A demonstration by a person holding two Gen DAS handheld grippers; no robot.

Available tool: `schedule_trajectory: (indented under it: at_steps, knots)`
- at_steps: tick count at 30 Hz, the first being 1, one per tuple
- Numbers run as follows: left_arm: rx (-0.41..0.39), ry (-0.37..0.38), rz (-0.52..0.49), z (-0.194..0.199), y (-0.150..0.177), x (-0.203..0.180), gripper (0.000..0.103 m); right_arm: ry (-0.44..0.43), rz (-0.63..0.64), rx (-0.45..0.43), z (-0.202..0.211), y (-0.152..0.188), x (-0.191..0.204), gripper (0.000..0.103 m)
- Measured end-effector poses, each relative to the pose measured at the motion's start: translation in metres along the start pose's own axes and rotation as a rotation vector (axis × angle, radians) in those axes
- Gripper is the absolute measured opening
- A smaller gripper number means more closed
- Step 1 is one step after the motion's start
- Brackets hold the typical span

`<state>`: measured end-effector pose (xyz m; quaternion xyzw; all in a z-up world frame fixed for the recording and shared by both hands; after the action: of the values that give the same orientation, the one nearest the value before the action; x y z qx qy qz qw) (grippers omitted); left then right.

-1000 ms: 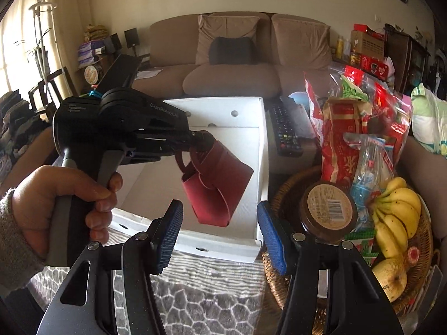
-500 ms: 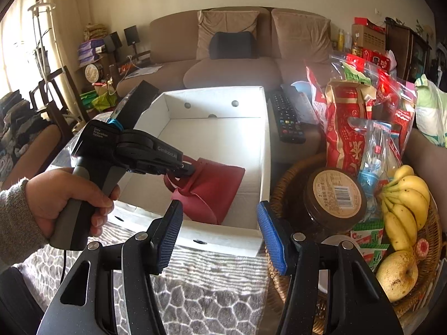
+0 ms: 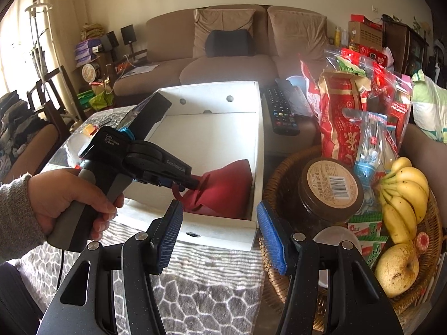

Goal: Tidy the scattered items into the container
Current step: 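Carry the handbag into the white tray and open the left tool, then withdraw the left tool from the tray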

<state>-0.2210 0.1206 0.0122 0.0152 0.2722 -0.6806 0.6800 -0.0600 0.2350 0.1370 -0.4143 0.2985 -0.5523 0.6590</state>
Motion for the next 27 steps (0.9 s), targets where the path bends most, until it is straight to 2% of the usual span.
schedule_trajectory:
  at_steps: [4, 5, 6, 7, 8, 9, 12, 17, 19, 23, 27]
  knots:
    - [-0.001, 0.01, 0.018, 0.002, 0.003, 0.006, 0.027, 0.008, 0.012, 0.004, -0.002, 0.001, -0.002, 0.058]
    - [-0.006, -0.007, 0.014, 0.004, 0.004, 0.009, 0.036, 0.007, 0.015, 0.006, -0.003, 0.001, -0.001, 0.058]
    - [-0.01, -0.024, 0.015, 0.006, 0.005, 0.013, 0.056, 0.006, 0.021, 0.006, -0.003, 0.001, 0.001, 0.058]
    - [-0.012, -0.029, 0.023, 0.009, 0.006, 0.017, 0.068, 0.003, 0.025, 0.006, -0.004, 0.001, 0.003, 0.058]
    - [-0.018, -0.016, 0.042, 0.013, 0.008, 0.021, 0.087, -0.002, 0.028, 0.008, -0.005, 0.001, 0.006, 0.058]
    - [-0.022, 0.002, 0.069, 0.017, 0.01, 0.027, 0.092, -0.004, 0.031, 0.011, -0.007, 0.001, 0.01, 0.058]
    - [-0.037, 0.047, 0.112, 0.035, 0.016, 0.038, 0.092, -0.004, 0.034, 0.02, -0.011, 0.001, 0.018, 0.058]
    - [-0.111, 0.044, 0.078, 0.079, 0.019, 0.047, 0.092, -0.013, 0.009, 0.028, -0.019, 0.003, 0.03, 0.058]
    - [-0.138, 0.057, 0.038, 0.094, 0.019, 0.045, 0.092, -0.005, 0.023, 0.031, -0.024, 0.004, 0.037, 0.058]
    - [-0.18, 0.031, -0.104, 0.116, 0.008, 0.037, 0.092, 0.009, 0.021, 0.042, -0.034, 0.007, 0.047, 0.058]
    - [-0.211, 0.034, -0.134, 0.136, 0.015, 0.046, 0.092, 0.032, 0.023, 0.051, -0.041, 0.01, 0.055, 0.061]
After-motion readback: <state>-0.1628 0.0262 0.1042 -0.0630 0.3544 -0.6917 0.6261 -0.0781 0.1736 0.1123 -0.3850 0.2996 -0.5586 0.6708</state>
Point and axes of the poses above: each gripper's, at about its wrist camera, not at the fingertips, and z roughly against the way its jaws point, x to its left, y to its underside, the point moved 4 cm from there along -z, roughly the way its jaws point, and after that the axes turned 15 degrees about -x, right-handed, at the moved point
